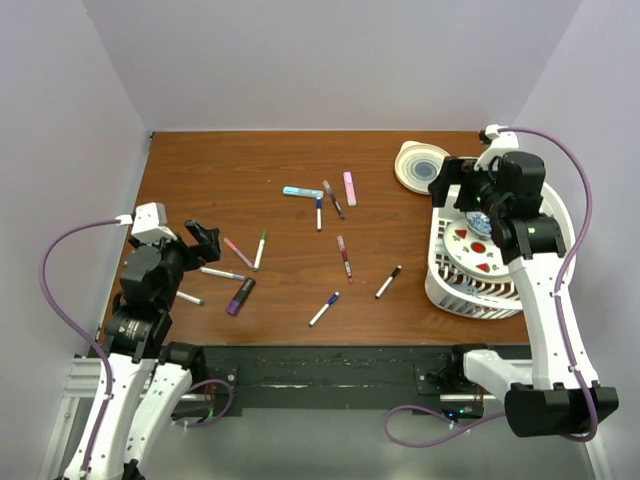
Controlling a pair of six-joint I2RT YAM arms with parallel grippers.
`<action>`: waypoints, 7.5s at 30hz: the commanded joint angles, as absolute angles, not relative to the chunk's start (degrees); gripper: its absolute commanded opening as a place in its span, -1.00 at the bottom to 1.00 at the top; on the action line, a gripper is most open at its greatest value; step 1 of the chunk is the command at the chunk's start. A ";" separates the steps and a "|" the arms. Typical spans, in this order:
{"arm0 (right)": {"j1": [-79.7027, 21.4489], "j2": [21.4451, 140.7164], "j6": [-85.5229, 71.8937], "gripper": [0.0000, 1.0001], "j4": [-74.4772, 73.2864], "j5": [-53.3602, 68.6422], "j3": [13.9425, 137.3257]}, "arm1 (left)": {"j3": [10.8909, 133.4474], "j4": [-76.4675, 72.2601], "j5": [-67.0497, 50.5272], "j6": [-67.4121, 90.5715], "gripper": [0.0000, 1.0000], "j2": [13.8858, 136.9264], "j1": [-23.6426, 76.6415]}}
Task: Open the pen caps
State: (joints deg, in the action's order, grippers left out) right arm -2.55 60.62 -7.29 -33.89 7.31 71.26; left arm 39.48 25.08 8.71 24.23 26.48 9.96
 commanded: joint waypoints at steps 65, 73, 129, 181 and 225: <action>-23.91 72.33 20.30 0.97 -36.83 42.80 62.58 | 33.84 40.78 20.31 66.97 -0.66 76.64 -4.31; -23.03 72.33 20.48 0.97 -36.39 45.17 61.79 | 36.47 41.57 17.15 65.22 -1.00 66.48 -4.48; -31.46 84.38 -36.65 -0.66 13.18 54.58 57.92 | 19.60 -62.40 -10.19 60.38 -1.00 69.08 42.36; -30.59 77.17 -9.23 -1.00 -0.18 65.39 52.21 | 28.74 -61.79 -25.22 53.96 0.39 72.07 36.82; -30.59 85.70 -2.03 -1.00 -7.38 60.30 54.40 | 57.10 -19.08 -3.61 53.97 -1.00 101.14 -7.10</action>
